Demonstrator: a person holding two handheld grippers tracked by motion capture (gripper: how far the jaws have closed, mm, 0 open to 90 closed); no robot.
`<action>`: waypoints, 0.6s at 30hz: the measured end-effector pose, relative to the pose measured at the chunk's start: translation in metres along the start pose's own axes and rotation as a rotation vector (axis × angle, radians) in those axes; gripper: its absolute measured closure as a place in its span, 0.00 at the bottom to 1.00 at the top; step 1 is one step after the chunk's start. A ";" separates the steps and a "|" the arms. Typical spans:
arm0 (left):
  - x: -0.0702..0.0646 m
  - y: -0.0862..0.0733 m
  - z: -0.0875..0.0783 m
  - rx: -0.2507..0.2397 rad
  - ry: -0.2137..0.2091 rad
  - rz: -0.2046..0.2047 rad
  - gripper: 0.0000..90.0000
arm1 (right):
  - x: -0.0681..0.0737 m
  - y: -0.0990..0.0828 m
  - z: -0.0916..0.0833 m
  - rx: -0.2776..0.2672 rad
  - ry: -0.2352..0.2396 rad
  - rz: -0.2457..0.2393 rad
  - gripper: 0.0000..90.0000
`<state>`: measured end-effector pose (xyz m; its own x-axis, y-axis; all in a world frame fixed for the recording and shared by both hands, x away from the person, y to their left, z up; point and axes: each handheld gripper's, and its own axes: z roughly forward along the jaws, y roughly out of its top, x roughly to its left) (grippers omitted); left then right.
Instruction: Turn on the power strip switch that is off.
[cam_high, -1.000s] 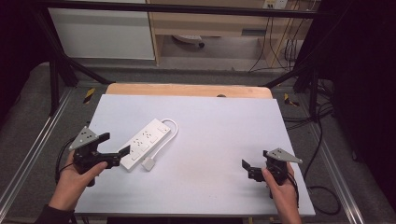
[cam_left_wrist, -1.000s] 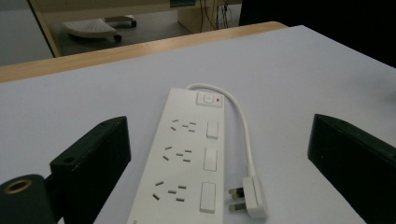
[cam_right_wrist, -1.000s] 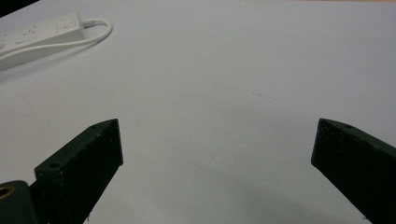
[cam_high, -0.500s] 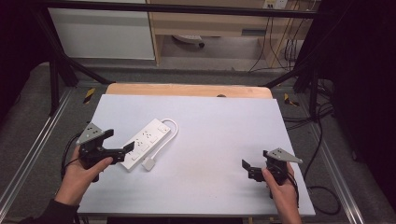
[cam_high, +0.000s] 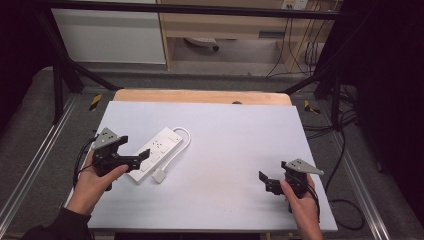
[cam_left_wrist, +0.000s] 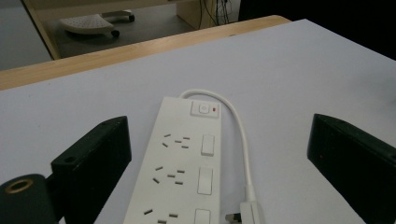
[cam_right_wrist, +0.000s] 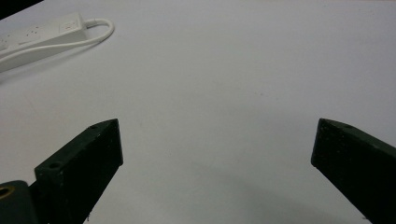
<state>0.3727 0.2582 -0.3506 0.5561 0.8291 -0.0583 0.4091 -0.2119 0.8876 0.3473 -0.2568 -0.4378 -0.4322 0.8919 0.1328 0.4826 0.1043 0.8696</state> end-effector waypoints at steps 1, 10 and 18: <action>-0.001 0.001 0.002 0.000 0.000 0.002 0.07 | 0.000 0.000 0.000 0.000 0.000 0.001 0.03; -0.007 0.008 0.015 0.005 -0.013 0.022 0.11 | 0.000 0.000 0.000 0.002 -0.002 0.000 0.03; -0.008 0.008 0.027 0.019 -0.008 0.015 0.14 | 0.000 0.000 0.000 0.000 -0.001 0.003 0.03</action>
<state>0.3909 0.2359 -0.3552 0.5681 0.8215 -0.0493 0.4145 -0.2339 0.8795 0.3472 -0.2574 -0.4376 -0.4301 0.8927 0.1349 0.4838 0.1017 0.8693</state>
